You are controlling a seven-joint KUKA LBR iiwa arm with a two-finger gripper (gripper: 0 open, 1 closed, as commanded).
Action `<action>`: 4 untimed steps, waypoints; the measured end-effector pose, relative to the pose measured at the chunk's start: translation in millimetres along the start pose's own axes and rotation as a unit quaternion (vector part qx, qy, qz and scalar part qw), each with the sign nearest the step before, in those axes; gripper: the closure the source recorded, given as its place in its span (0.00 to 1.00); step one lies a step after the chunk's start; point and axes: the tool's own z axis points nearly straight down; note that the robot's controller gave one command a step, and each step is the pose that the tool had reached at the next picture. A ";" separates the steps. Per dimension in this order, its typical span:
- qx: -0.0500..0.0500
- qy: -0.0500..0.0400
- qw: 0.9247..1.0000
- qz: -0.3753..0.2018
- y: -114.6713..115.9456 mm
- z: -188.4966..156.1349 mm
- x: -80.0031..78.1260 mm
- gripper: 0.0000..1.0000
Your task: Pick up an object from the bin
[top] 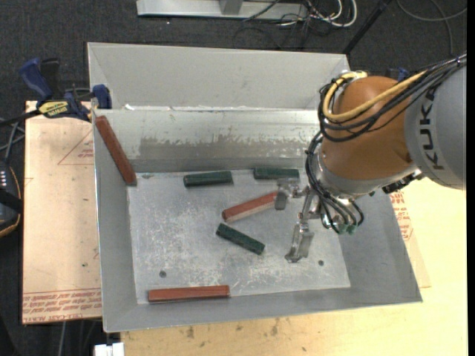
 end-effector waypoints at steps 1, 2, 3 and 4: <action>0.000 -0.004 1.000 0.000 0.0 -3.8 -1.6 0.00; 0.000 -0.007 0.999 -0.034 7.9 45.3 -25.2 0.00; 0.000 -0.004 0.999 0.037 52.3 132.9 -11.5 1.00; 0.000 -0.004 0.999 0.037 52.3 132.9 -11.5 1.00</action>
Offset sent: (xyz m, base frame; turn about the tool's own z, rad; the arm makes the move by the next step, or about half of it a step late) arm 0.0538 0.0200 -0.1237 -0.1712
